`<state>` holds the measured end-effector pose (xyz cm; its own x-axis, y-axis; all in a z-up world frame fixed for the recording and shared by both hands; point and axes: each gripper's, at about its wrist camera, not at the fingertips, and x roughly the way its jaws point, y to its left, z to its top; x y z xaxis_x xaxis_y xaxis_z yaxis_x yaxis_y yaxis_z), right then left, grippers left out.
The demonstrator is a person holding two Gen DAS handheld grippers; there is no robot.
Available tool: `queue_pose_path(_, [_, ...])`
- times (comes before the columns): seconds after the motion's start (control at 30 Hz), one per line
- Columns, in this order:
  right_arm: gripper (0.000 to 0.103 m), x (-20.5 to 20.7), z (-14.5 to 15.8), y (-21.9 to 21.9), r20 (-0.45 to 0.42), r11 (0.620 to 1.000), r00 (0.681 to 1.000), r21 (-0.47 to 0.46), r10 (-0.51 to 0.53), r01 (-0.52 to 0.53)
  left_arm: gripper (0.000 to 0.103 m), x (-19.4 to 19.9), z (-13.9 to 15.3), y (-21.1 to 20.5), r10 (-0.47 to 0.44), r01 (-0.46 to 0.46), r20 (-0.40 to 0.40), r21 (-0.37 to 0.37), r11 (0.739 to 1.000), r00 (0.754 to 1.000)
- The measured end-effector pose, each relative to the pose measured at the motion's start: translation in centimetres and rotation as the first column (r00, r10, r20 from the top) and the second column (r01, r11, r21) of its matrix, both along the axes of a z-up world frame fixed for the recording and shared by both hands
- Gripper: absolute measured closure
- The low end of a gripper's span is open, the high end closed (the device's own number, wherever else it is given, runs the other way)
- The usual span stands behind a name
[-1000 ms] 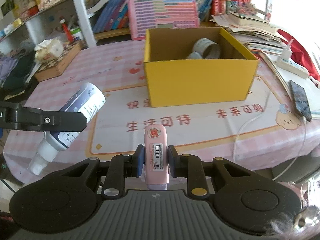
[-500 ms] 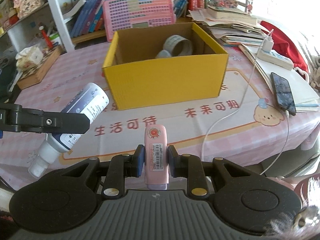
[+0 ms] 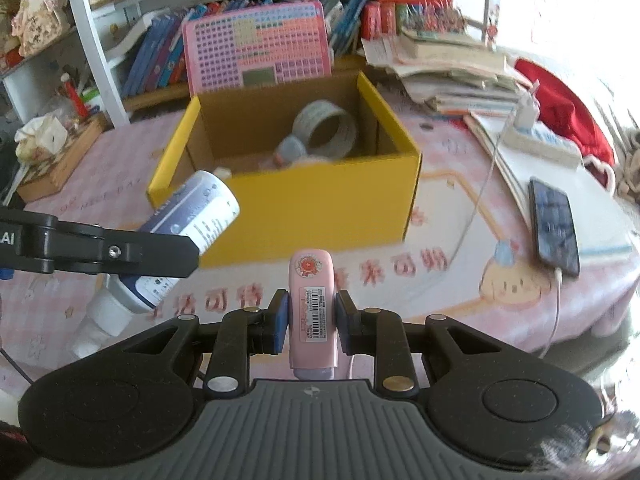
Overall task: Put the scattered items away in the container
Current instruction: 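Lift the USB stick and lotion bottle and carry them toward the yellow box, then lower the held USB stick and lotion bottle into the yellow box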
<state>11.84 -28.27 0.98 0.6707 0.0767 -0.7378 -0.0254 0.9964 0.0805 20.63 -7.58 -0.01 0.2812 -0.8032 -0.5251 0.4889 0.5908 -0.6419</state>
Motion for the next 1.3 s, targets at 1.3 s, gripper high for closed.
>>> queue_pose_path(1.3, [0.08,29.6,-4.8,2.3,-0.152,0.819,0.828,-0.134,0.539,-0.558,0.072,18.4,-2.3,-6.0,0.31,-0.381,0.224,0.483,0.788,0.924])
